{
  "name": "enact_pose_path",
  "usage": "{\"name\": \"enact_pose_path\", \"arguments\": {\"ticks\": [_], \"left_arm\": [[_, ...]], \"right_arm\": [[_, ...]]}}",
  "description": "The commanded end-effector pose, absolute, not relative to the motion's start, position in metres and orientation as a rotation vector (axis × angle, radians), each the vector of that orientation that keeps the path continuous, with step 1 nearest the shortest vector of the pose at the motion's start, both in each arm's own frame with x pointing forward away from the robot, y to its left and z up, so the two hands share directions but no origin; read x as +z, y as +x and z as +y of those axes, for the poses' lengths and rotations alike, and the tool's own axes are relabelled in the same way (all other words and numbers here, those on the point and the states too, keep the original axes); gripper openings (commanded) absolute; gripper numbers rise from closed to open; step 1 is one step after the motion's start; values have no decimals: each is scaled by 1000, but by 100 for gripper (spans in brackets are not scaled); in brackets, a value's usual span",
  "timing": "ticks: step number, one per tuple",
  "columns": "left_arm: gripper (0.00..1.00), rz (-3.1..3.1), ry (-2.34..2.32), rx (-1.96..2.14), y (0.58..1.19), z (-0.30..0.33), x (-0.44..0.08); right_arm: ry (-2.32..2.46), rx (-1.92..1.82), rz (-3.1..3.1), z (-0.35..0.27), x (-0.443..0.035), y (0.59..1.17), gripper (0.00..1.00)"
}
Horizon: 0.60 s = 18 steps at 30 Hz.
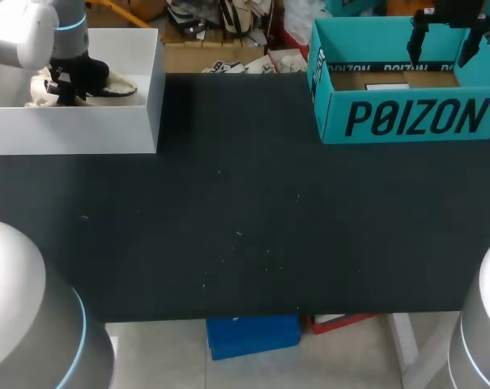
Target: Take the shoe out of the shoebox, open the shoe tongue, remove and reinsert the insole, then place the shoe into the shoebox
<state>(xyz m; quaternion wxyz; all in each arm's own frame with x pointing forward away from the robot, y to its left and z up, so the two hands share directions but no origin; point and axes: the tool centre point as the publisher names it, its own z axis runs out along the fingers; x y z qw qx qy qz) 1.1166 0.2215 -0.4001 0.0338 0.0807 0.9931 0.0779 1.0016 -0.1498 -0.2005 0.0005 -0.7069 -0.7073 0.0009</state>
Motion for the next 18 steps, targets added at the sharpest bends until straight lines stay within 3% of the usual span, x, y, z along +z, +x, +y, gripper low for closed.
{"name": "enact_pose_path", "arguments": {"ticks": [1, 18], "left_arm": [[0, 3052, 264, 247, 1118, 219, -403], [0, 3015, 331, 234, 1124, 213, -357]], "right_arm": [[-2220, 3, -2221, -150, -200, 1001, 100], [-2220, 3, -2221, -150, -200, 1001, 100]]}}
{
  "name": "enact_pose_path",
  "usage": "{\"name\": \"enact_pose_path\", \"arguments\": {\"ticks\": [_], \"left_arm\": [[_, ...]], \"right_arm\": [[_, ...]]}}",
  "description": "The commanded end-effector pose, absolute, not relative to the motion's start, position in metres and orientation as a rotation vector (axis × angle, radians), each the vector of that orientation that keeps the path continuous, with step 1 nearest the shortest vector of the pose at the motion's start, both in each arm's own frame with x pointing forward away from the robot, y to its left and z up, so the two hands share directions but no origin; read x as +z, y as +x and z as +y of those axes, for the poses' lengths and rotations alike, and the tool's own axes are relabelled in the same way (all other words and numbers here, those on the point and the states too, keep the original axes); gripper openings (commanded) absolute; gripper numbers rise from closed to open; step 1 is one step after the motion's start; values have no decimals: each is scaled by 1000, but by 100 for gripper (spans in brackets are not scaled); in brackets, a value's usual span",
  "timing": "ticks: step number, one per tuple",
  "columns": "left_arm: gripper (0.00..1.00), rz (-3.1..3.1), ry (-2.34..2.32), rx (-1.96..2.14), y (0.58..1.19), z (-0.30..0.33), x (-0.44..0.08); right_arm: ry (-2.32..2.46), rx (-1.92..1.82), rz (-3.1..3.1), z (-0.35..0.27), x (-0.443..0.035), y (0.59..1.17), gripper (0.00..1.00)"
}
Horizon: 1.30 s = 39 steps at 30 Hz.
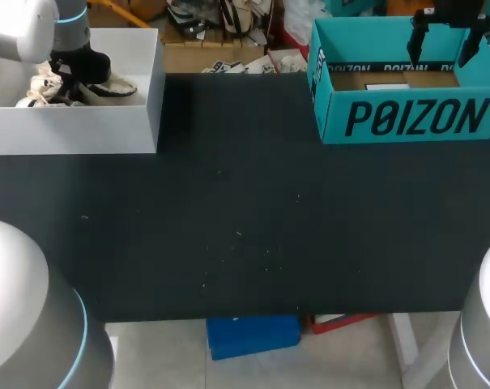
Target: Take the shoe out of the shoebox, open the shoe tongue, remove and reinsert the insole, then place the shoe into the shoebox
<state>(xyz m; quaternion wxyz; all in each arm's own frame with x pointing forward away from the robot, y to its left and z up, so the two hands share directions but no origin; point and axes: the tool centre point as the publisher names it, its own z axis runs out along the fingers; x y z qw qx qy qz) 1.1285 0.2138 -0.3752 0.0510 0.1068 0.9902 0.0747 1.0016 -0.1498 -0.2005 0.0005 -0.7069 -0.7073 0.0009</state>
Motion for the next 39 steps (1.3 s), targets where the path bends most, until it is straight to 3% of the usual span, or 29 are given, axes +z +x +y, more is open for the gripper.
{"name": "enact_pose_path", "arguments": {"ticks": [1, 39], "left_arm": [[0, 3015, 333, 238, 1125, 213, -353], [0, 3015, 232, 208, 1122, 172, -180]], "right_arm": [[-2220, 3, -2221, -150, -200, 1001, 100], [-2220, 3, -2221, -150, -200, 1001, 100]]}}
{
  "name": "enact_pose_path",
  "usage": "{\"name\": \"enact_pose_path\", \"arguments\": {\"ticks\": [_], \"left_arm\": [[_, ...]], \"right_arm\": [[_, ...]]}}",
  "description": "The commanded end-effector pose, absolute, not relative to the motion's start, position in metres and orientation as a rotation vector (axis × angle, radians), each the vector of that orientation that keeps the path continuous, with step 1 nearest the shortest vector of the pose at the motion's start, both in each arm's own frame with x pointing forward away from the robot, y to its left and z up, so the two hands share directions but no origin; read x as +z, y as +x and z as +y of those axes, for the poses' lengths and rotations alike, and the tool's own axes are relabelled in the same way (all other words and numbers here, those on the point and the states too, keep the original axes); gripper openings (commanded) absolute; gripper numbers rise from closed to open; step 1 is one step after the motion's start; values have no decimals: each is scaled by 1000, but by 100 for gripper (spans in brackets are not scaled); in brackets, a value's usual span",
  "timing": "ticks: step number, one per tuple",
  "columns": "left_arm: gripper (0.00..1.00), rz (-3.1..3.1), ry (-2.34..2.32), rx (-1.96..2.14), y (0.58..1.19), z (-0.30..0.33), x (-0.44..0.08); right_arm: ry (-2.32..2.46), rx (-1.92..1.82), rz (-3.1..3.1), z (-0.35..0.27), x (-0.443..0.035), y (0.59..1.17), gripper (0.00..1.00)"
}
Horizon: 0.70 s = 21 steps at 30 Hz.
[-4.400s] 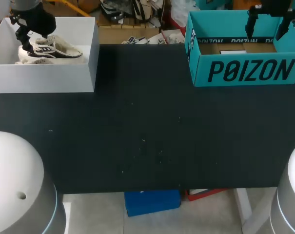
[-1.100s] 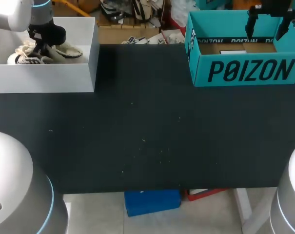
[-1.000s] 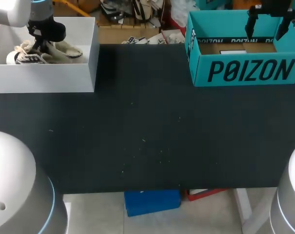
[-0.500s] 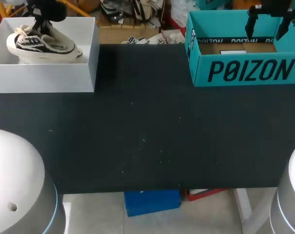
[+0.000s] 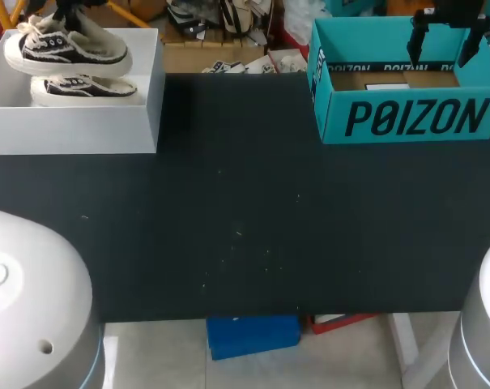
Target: Take the shoe out of the shoebox, open the shoe tongue, remove and reinsert the insole, then place the shoe into the shoebox
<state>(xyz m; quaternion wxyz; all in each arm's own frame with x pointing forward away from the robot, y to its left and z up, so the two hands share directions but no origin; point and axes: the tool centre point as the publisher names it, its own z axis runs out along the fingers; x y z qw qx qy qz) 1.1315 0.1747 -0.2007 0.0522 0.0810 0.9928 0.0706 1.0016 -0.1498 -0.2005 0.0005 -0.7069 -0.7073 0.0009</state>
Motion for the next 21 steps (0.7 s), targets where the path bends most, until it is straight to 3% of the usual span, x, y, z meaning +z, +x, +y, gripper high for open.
{"name": "enact_pose_path", "arguments": {"ticks": [1, 21], "left_arm": [[0, 3016, 225, 200, 1121, 172, -178], [0, 3007, 300, 208, 1119, 90, -166]], "right_arm": [[-2220, 3, -2221, -150, -200, 1001, 100], [-2220, 3, -2221, -150, -200, 1001, 100]]}}
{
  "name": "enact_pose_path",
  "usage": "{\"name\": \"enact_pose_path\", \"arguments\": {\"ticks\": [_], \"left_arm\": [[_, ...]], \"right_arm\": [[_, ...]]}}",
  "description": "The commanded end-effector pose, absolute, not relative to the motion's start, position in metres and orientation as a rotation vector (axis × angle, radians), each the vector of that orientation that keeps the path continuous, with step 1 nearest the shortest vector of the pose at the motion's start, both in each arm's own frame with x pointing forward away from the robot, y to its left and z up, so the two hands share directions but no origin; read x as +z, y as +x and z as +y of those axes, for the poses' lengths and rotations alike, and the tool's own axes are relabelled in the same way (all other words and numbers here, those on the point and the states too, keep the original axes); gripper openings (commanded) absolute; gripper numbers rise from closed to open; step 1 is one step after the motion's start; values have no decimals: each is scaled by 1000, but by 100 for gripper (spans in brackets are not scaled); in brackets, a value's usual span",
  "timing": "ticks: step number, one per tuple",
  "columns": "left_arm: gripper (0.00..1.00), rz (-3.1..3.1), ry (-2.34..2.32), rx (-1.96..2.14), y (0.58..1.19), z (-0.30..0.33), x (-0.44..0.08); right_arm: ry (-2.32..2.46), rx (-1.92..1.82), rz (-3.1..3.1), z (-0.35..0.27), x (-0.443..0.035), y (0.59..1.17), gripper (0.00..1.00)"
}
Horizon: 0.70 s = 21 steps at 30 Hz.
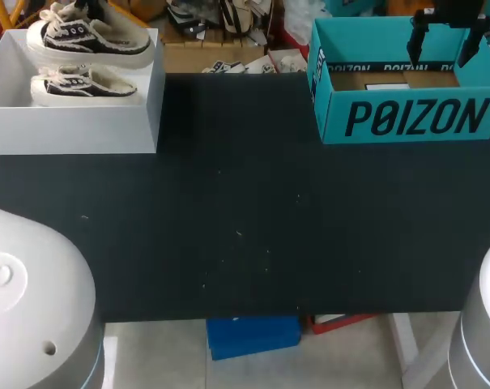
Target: Take the shoe out of the shoebox, open the shoe tongue, remove and reinsert the insole, then place the shoe into the shoebox
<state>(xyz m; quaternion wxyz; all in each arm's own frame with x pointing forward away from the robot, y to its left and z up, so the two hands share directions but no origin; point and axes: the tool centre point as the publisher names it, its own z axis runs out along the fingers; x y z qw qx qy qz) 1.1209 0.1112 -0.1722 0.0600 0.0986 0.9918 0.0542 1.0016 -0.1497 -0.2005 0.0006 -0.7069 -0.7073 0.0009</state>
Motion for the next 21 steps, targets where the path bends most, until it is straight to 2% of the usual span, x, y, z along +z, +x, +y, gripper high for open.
{"name": "enact_pose_path", "arguments": {"ticks": [1, 12, 21], "left_arm": [[0, 3006, 307, 213, 1117, 80, -165], [0, 3011, 314, 262, 1065, 0, -165], [0, 3036, 238, 265, 985, -55, -174]], "right_arm": [[-2220, 3, -2221, -150, -200, 1001, 100], [-2220, 3, -2221, -150, -200, 1001, 100], [-2220, 3, -2221, -150, -200, 1001, 100]]}}
